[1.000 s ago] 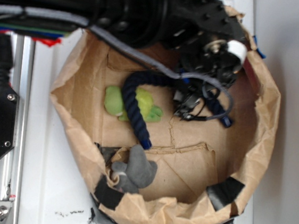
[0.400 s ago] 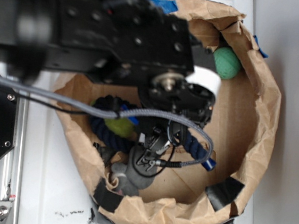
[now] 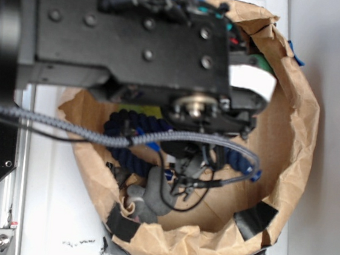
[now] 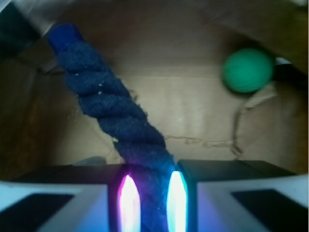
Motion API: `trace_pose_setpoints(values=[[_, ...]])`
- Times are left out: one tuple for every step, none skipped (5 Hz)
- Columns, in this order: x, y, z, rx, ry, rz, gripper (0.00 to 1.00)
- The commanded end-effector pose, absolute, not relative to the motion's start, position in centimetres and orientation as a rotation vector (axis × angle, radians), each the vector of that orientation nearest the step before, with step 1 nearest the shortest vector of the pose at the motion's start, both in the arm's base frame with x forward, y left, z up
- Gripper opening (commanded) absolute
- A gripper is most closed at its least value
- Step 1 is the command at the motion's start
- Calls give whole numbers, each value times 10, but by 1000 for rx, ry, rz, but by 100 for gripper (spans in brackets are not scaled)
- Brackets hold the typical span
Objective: Grab the blue rope.
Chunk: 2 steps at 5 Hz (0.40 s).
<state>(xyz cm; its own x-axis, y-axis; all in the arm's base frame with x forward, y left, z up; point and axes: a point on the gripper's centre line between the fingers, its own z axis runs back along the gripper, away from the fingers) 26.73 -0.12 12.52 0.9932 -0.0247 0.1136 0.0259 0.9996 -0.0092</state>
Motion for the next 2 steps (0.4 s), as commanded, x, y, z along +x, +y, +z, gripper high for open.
trace_pose_setpoints(values=[[261, 29, 178, 71, -154, 113, 0], [258, 34, 189, 11, -147, 101, 0]])
